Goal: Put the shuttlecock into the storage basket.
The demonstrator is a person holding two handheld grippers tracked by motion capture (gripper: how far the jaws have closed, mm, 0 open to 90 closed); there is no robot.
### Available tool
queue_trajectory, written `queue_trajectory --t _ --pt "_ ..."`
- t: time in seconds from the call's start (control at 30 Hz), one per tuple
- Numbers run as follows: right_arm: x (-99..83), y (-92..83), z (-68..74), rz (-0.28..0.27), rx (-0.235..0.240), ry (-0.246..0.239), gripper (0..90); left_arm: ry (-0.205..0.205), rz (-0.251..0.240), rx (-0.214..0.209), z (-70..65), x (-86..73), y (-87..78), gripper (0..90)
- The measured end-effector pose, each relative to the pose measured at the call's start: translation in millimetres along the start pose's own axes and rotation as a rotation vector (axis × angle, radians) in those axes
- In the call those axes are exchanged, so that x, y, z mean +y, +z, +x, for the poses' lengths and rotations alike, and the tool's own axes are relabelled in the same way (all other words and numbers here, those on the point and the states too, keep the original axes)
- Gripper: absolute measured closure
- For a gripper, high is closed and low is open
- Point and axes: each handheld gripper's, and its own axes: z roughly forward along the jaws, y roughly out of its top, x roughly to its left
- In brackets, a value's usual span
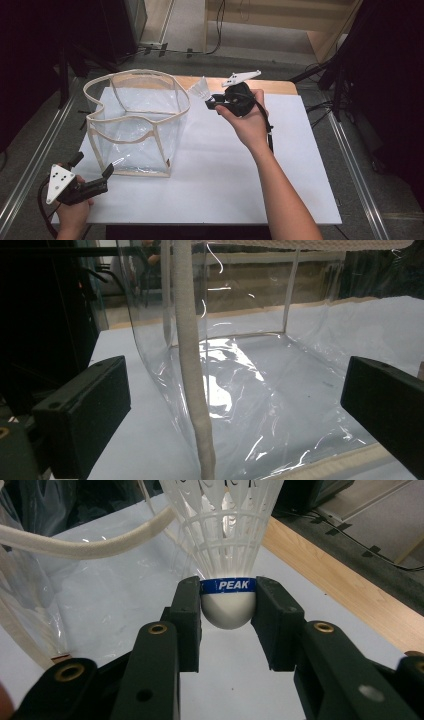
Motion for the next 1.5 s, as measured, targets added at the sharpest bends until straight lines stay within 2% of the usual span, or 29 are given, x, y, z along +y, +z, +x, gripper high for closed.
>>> queue_trajectory --t 0.9,1.5 --pt "20.0 -4.4 14.6 -0.050 0.035 -0.029 62.6 0.001 0.000 0.000 0.2 0.1 0.0 0.3" --pt "26.4 -2.2 25.5 -0.072 0.068 -0.049 62.6 0.002 0.001 -0.001 0.3 0.2 0.1 0.3"
